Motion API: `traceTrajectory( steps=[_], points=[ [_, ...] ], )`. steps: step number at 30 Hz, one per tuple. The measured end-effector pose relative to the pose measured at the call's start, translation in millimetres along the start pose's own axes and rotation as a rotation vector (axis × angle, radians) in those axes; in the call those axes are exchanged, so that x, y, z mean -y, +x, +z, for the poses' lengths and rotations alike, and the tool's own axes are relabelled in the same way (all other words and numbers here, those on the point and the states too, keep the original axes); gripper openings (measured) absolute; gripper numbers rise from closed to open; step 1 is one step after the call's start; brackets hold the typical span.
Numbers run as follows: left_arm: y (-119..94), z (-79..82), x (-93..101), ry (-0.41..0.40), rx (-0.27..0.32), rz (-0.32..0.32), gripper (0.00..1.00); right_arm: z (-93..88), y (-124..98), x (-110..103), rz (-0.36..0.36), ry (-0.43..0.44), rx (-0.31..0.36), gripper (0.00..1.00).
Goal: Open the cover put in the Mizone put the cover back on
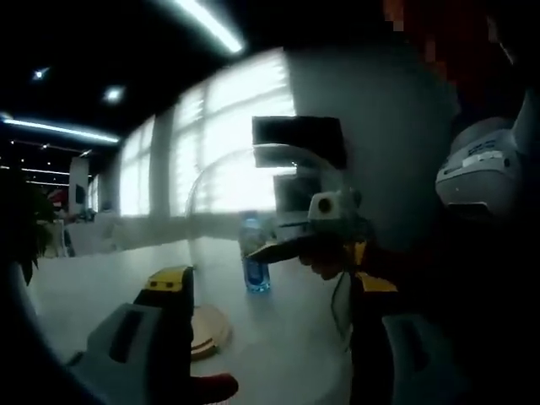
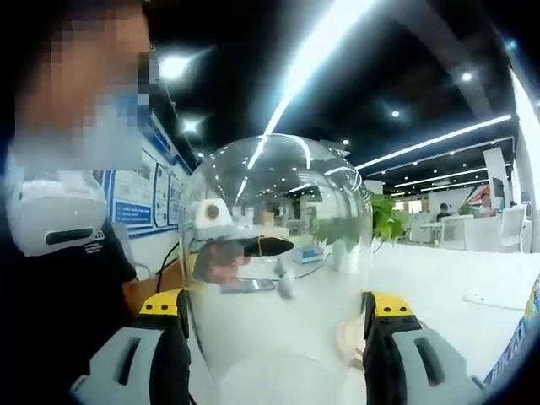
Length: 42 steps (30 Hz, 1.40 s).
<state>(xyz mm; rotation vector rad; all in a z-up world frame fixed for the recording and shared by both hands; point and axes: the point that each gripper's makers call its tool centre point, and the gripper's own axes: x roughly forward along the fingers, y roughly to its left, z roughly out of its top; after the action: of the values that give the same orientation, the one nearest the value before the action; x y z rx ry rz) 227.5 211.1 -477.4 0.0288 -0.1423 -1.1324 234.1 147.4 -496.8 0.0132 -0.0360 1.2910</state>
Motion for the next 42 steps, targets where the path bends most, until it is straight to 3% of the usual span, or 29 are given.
traceTrajectory(
  steps=[11, 15, 24, 26, 30, 32, 34, 42],
  points=[
    [-15, -9.1, -1.8, 0.009, -0.035, 0.000, 0.53, -3.8, -20, -3, -0.032, -0.104, -0.031, 0.65],
    [-18, -14.4, -4.5, -0.041, -0.058, 0.001, 0.50, -4.5, -25, -1, -0.037, -0.096, -0.038, 0.60],
    [-29, -22.1, -12.4, -0.039, -0.075, 0.013, 0.45, -6.9, -31, 2, -0.055, -0.079, -0.036, 0.57],
    [-33, -21.3, -17.3, -0.045, -0.074, 0.029, 0.42, -8.0, -33, 2, -0.063, -0.088, -0.041, 0.56],
    [-46, -15.8, -35.5, -0.054, -0.053, 0.105, 0.20, -8.9, -39, 6, -0.084, -0.079, -0.048, 0.53],
    [-49, -15.9, -43.8, -0.078, -0.046, 0.140, 0.21, -9.0, -41, 7, -0.090, -0.077, -0.048, 0.52],
    [-51, -16.7, -45.9, -0.073, -0.041, 0.140, 0.25, -8.9, -43, 8, -0.097, -0.079, -0.047, 0.51],
    [-49, -25.6, -56.3, -0.055, -0.064, 0.191, 0.28, -8.8, -56, 24, -0.171, -0.056, -0.034, 0.44]
  ],
)
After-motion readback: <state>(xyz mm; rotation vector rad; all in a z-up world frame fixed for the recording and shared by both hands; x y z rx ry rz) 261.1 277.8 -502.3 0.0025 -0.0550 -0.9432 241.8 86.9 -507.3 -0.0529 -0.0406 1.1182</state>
